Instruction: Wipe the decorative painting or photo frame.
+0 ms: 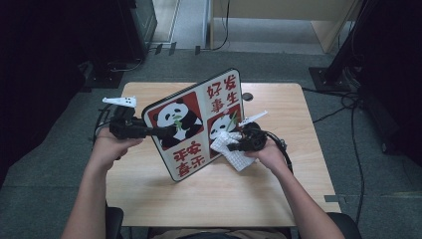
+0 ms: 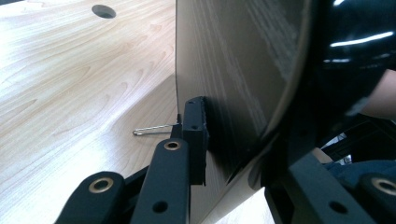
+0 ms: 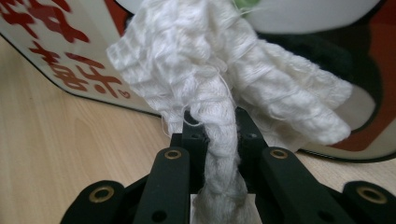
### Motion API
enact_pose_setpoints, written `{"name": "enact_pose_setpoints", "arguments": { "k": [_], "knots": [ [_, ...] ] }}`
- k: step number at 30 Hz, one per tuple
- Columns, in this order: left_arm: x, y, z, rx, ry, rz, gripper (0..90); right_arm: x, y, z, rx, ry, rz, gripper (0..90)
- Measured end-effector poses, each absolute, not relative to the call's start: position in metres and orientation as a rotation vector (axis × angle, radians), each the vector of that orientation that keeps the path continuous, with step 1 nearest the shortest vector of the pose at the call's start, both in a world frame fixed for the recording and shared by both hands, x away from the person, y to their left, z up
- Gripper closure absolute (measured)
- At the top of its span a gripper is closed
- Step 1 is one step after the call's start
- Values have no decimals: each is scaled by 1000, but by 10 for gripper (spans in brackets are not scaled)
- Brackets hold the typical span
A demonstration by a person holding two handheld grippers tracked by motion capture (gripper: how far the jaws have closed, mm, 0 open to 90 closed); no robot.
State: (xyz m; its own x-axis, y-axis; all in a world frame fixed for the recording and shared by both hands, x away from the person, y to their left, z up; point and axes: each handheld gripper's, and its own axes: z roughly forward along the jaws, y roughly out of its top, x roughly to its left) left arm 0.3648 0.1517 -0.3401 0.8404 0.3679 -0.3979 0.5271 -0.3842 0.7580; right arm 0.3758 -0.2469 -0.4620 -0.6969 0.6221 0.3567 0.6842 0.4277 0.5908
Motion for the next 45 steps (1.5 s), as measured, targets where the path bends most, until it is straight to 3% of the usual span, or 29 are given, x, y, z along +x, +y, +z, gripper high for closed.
{"name": "enact_pose_setpoints", "arguments": {
  "k": [8,16,31,45],
  "knots": [
    [364,151,-340,2013,668,-196,758,372,-246,-426,-1207,-2564,-1198,800],
    [364,152,-340,2013,666,-202,757,378,-234,-368,-1148,-2616,-1248,800],
    [364,152,-341,2009,665,-205,756,391,-200,-257,-1007,-2706,-1278,800],
    [365,152,-342,2005,667,-213,755,413,-157,-185,-968,-2815,-1328,799]
  ]
}}
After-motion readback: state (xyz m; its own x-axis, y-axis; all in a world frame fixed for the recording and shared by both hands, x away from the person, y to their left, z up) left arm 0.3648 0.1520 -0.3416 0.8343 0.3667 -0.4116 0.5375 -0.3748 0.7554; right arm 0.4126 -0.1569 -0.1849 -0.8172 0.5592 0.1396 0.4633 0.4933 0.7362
